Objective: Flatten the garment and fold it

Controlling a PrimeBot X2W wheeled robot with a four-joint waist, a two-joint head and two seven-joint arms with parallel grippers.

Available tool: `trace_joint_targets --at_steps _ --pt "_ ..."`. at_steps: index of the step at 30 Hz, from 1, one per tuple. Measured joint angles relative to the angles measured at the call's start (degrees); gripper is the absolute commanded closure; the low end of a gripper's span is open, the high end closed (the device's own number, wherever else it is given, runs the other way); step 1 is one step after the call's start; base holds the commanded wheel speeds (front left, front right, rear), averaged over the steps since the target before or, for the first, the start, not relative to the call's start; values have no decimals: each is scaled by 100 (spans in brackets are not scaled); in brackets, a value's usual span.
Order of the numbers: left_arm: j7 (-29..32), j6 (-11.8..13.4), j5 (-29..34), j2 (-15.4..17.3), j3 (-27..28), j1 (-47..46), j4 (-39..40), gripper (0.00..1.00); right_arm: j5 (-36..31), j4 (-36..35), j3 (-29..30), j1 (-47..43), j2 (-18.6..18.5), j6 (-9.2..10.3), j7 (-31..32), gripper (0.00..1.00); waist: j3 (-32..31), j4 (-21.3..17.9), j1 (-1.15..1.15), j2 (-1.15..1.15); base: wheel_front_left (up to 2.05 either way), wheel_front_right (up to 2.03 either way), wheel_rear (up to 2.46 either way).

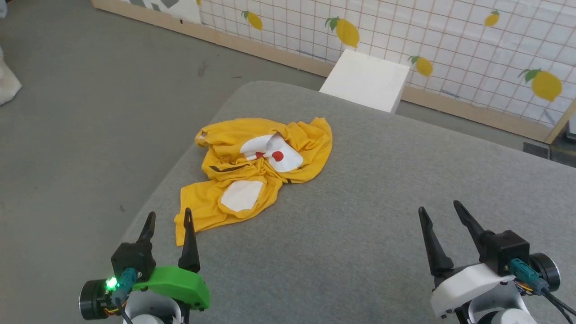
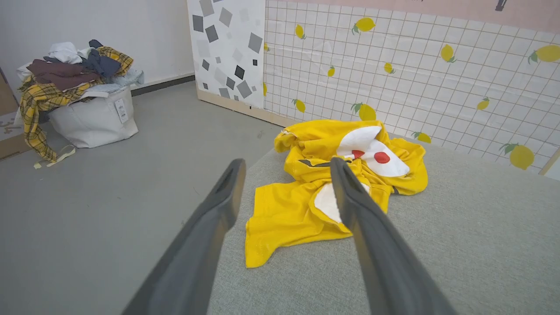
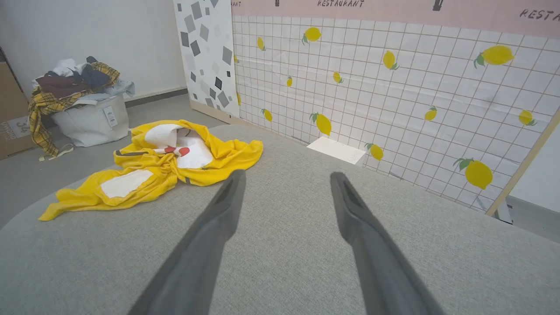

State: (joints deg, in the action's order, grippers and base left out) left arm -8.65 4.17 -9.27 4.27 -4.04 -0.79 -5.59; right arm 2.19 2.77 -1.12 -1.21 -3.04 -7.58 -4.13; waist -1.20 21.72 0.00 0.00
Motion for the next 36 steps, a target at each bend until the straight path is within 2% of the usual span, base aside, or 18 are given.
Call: trace_joint_targets --at_steps 13,22,28,36 --pt "-156 44 -146 1 -33 -2 -116 0 60 -5 32 -1 1 0 -26 0 71 272 0 0 0 0 0" --pt "-160 -33 -432 115 7 -187 -90 0 83 -87 4 62 7 1 -42 0 319 177 0 0 0 0 0" --pt "367 -264 -708 427 16 -1091 -3 0 12 -236 16 358 12 0 -41 0 714 -55 0 0 0 0 0" --pt "1801 -467 -1259 954 145 -2685 -138 0 -13 -180 -31 806 9 1 -179 0 1446 -560 1 0 0 0 0"
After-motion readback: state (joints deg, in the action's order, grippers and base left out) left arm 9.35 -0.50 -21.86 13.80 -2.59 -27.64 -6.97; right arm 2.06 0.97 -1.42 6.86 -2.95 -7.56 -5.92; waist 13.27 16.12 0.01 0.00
